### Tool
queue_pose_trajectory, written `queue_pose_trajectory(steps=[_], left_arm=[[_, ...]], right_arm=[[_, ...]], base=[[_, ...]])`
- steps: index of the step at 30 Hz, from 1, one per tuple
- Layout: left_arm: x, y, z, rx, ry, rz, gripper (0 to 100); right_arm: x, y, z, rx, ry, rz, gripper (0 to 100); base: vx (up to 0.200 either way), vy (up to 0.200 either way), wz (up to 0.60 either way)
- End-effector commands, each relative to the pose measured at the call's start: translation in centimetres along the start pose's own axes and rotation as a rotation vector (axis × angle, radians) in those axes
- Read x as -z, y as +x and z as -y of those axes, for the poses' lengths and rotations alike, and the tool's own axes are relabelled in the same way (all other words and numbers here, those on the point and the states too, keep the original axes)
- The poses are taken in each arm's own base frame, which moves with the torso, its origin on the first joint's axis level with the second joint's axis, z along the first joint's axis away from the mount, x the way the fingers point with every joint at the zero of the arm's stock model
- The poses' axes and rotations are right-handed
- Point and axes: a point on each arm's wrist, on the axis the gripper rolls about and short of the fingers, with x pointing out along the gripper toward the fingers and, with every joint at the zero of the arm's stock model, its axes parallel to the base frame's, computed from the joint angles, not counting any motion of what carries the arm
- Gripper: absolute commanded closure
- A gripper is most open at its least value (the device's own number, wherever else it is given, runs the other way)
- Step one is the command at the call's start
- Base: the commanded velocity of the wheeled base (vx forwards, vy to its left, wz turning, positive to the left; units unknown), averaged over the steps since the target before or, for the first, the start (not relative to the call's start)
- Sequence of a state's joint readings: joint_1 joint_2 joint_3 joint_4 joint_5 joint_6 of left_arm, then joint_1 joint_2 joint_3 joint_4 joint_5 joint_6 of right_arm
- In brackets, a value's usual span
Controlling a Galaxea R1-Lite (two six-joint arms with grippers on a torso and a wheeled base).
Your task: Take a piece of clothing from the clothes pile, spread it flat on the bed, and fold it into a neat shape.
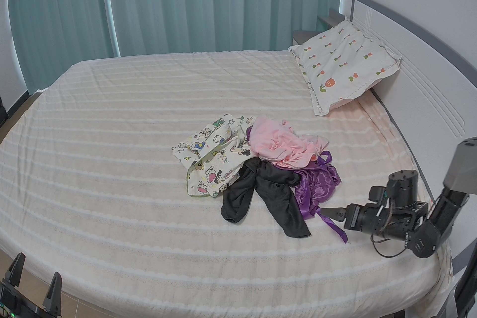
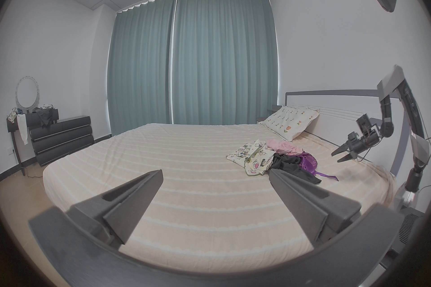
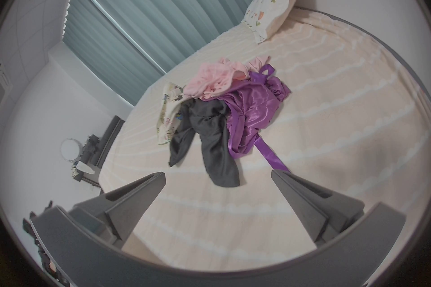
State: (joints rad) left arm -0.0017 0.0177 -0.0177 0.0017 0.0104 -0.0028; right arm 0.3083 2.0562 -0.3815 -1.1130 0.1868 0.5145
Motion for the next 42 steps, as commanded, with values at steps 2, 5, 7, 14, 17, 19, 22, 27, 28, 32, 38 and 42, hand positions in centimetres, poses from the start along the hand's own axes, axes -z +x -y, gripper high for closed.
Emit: queue_pose_trajectory(steps=[2, 5, 7, 14, 17, 19, 22, 27, 28, 32, 38, 42], left_arm=[[0.5, 0.0, 0.0, 0.000, 0.000, 0.002, 0], [0.5, 0.0, 0.0, 0.000, 0.000, 0.002, 0], [0.5, 0.0, 0.0, 0.000, 0.000, 0.002, 0], [0.5, 0.0, 0.0, 0.000, 0.000, 0.002, 0], [0.5, 0.0, 0.0, 0.000, 0.000, 0.002, 0], [0.5, 0.0, 0.0, 0.000, 0.000, 0.002, 0], [0.5, 0.0, 0.0, 0.000, 0.000, 0.002, 0], [0.5, 0.0, 0.0, 0.000, 0.000, 0.002, 0], [0.5, 0.0, 0.0, 0.000, 0.000, 0.002, 0], [0.5, 0.0, 0.0, 0.000, 0.000, 0.002, 0], [0.5, 0.0, 0.0, 0.000, 0.000, 0.002, 0], [0.5, 0.0, 0.0, 0.000, 0.000, 0.002, 0]], right_arm=[[2.5, 5.4, 0.2, 0.069, -0.015, -0.050, 0], [2.8, 6.4, -0.1, 0.077, -0.025, -0.051, 0], [2.8, 7.3, -0.5, 0.073, -0.036, -0.041, 0], [3.6, 11.1, -1.7, 0.124, -0.074, -0.046, 0], [4.3, 11.5, -2.0, 0.125, -0.091, -0.071, 0], [4.6, 12.3, -1.9, 0.132, -0.099, -0.089, 0], [5.0, 12.9, -1.6, 0.138, -0.118, -0.100, 0], [5.3, 14.0, -1.3, 0.139, -0.155, -0.099, 0], [5.1, 14.3, -1.4, 0.141, -0.155, -0.086, 0], [5.1, 14.5, -1.5, 0.140, -0.157, -0.079, 100], [4.1, 14.1, -1.7, 0.095, -0.111, -0.016, 100], [3.8, 12.4, -1.6, 0.015, 0.019, -0.018, 100]], base=[[0.000, 0.000, 0.00], [0.000, 0.000, 0.00], [0.000, 0.000, 0.00], [0.000, 0.000, 0.00], [0.000, 0.000, 0.00], [0.000, 0.000, 0.00], [0.000, 0.000, 0.00], [0.000, 0.000, 0.00], [0.000, 0.000, 0.00], [0.000, 0.000, 0.00], [0.000, 0.000, 0.00], [0.000, 0.000, 0.00]])
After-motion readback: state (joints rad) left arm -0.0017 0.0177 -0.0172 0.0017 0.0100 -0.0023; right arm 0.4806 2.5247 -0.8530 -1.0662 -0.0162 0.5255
